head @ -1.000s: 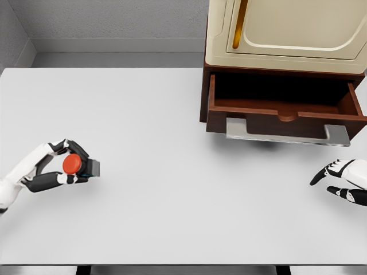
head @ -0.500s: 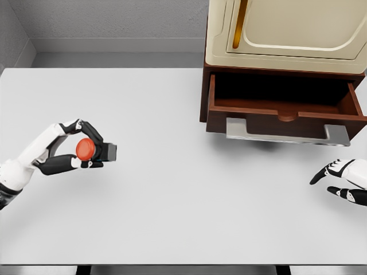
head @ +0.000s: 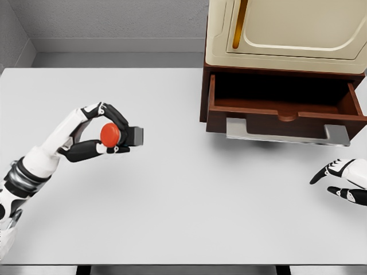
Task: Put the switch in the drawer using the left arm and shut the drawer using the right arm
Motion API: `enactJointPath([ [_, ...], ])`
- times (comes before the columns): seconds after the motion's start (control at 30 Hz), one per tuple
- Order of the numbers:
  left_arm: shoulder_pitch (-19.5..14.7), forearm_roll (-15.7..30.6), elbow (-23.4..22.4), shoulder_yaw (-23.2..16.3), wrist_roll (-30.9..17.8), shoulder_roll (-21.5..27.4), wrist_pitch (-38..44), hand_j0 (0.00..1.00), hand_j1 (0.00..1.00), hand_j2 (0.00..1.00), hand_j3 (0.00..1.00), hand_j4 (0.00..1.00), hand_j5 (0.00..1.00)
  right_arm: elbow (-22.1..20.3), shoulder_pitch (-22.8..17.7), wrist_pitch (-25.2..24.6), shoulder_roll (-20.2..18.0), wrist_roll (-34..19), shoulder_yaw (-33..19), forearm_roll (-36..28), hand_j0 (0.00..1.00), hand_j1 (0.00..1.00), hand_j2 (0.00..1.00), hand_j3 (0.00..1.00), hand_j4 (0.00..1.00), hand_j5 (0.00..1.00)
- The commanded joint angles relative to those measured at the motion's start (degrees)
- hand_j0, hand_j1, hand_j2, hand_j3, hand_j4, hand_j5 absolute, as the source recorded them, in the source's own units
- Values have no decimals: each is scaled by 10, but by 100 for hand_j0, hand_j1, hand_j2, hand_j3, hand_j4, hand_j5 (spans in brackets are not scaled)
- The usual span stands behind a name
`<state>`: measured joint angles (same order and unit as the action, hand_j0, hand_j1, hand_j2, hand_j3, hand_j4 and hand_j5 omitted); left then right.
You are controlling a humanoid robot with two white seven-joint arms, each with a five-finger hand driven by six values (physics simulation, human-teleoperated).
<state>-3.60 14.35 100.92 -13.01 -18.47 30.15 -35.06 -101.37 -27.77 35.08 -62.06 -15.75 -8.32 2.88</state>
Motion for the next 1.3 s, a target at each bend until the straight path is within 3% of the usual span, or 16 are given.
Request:
enactJointPath([
  [0.0,-3,-19,1,0,0,-29,1,31,31,31,31,31,31,-1,0,-1,-1,0,0,-4,58,58,58,58,58,58],
  [0.17,-36,-33,10,-19,0,-46,11,31,31,31,31,31,31,-1,0,-1,1,-1,-3,-3,58,58,58,58,58,58],
  [0.47,-90,-88,9,-19,0,-104,37,31,31,31,31,31,31,-1,1,-1,8,-1,-6,-3,59,59,59,59,59,59],
  [0.63,-112,-141,9,-19,0,-134,57,31,31,31,31,31,31,-1,1,-1,8,-2,-6,-3,59,59,59,59,59,59],
  [0.87,-149,-248,9,-19,0,-192,85,30,30,30,30,30,30,-1,1,-1,9,-2,-6,-3,59,59,59,59,59,59],
  [1.27,-179,-394,9,-21,0,-278,122,30,30,30,30,30,30,0,1,-1,8,-2,-6,-3,59,59,59,59,59,59],
])
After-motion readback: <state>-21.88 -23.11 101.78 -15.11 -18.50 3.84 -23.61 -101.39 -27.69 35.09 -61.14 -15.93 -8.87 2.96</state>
